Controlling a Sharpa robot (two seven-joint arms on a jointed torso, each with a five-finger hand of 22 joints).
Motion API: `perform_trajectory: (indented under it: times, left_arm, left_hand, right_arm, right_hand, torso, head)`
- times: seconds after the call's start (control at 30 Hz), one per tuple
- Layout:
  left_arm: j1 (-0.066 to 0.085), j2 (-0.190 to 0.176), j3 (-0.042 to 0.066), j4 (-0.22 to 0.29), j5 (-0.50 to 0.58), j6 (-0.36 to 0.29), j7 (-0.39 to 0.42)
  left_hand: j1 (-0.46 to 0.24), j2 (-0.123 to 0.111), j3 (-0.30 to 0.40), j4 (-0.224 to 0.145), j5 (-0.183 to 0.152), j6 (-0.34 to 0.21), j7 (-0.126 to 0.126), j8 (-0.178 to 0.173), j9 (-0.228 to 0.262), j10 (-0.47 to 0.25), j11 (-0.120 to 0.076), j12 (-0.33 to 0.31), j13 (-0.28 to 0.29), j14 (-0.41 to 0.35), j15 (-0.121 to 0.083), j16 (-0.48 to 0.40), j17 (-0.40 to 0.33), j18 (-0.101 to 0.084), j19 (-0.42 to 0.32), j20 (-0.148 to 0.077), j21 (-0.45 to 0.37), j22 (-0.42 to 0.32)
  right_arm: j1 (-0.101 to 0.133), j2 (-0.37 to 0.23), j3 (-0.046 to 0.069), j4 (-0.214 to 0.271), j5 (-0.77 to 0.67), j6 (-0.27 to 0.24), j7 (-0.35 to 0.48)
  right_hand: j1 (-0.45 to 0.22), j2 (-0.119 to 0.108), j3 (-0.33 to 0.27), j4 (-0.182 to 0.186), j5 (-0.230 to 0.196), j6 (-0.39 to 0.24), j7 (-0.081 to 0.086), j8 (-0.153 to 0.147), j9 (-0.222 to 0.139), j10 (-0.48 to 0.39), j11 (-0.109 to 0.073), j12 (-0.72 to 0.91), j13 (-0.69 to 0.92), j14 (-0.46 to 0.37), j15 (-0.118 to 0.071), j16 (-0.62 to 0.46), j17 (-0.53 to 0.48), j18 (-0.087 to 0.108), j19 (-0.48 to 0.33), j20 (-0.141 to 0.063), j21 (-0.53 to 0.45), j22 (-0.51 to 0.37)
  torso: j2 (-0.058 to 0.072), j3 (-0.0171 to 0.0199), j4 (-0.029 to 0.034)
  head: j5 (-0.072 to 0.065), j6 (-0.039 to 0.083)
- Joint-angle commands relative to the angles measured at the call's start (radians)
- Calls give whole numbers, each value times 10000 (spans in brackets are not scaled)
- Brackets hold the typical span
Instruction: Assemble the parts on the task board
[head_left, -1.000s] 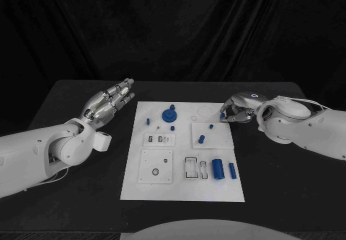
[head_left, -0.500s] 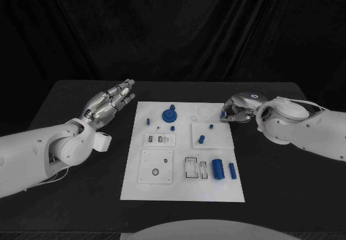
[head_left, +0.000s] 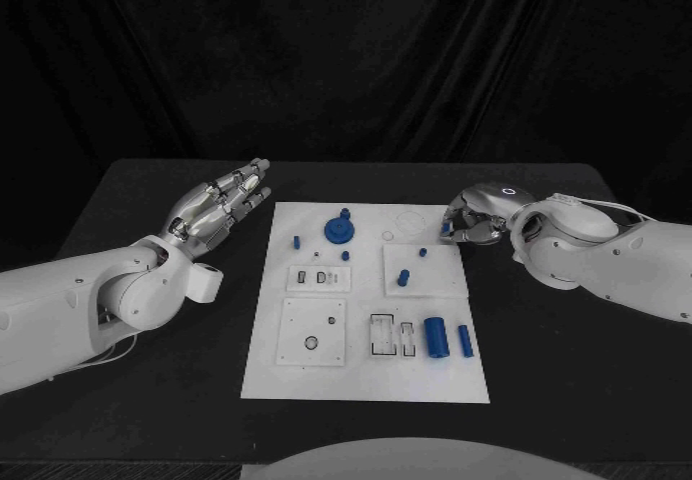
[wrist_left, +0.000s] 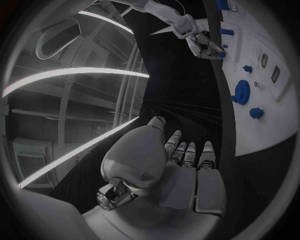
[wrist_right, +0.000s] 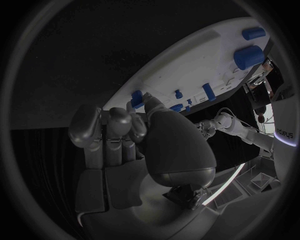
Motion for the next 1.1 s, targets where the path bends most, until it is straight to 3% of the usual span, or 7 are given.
perform_trajectory:
  times: [0.03,0.23,0.37,0.5,0.7,0.8,1.1]
  left_arm:
    - [2,-22,9,12,2,150,75]
    - [1,-41,9,22,2,154,61]
    - [1,-16,9,17,2,152,52]
    - [1,16,9,9,2,153,50]
    - [2,54,9,1,2,163,44]
    - [2,75,9,-4,2,171,44]
    - [2,155,9,-50,2,205,44]
  left_hand:
    - [75,-14,66,-4,56,22,71,69,14,-9,61,-66,-11,15,78,-37,-8,171,-4,56,-35,-15]
    - [75,-14,66,-4,56,22,71,69,14,-9,61,-66,-11,15,78,-37,-8,171,-4,56,-35,-15]
    - [78,-17,87,-13,57,34,84,74,16,-2,75,-63,-8,15,92,-37,-8,171,-4,68,-35,-15]
    - [79,-20,97,-18,57,40,90,77,16,8,82,-59,-4,15,97,-37,-8,171,-4,73,-35,-15]
    - [79,-23,104,-22,58,36,94,77,16,17,87,-55,0,15,100,-37,-8,171,-4,77,-35,-15]
    - [79,-26,115,-28,61,27,98,76,15,27,96,-51,4,15,104,-37,-8,171,-4,83,-35,-15]
    - [79,-29,124,-32,61,20,103,75,13,32,102,-49,6,15,110,-37,-8,171,-4,88,-35,-15]
  right_arm:
    - [-5,-55,6,195,-78,-856,193]
    - [357,-87,9,861,-82,-1251,209]
    - [585,-5,10,1473,-83,-1280,163]
    - [670,309,10,1933,-84,-1125,182]
    - [392,1036,10,2157,-156,-424,161]
    - [214,1429,10,2031,-434,-109,111]
    - [-115,2167,11,1586,-747,409,-77]
  right_hand:
    - [209,84,30,-83,196,216,-111,148,470,132,-105,624,652,339,-97,72,21,-143,26,-55,79,1475]
    - [237,58,74,-117,660,186,-76,230,623,173,-90,781,792,341,-98,198,72,-166,67,-57,208,1509]
    - [195,39,93,-101,872,70,-49,192,656,189,-73,852,857,346,-88,274,110,-170,76,-53,233,1514]
    - [168,4,156,-116,1259,-38,-26,161,715,196,-56,916,914,342,-79,363,141,-176,87,-46,277,1523]
    - [78,-56,213,-95,1480,-291,53,20,718,163,-16,929,935,330,-56,404,124,-157,52,-32,160,1495]
    - [63,-65,233,-94,1533,-321,71,-3,722,145,-2,902,912,322,-49,395,103,-152,42,-26,126,1487]
    - [-25,-111,248,-65,1548,-427,110,-84,713,112,26,865,883,304,-30,379,65,-145,27,-12,80,1476]
  torso:
    - [4,-2,-1]
    - [4,-3,-11]
    - [5,-3,-27]
    - [-4,-14,-36]
    - [3,-15,-12]
    - [-1,-31,14]
    - [0,-12,-4]
  head:
    - [8,1]
    - [9,-19]
    - [11,-37]
    - [32,-63]
    - [107,-87]
    - [107,-76]
    - [130,-63]
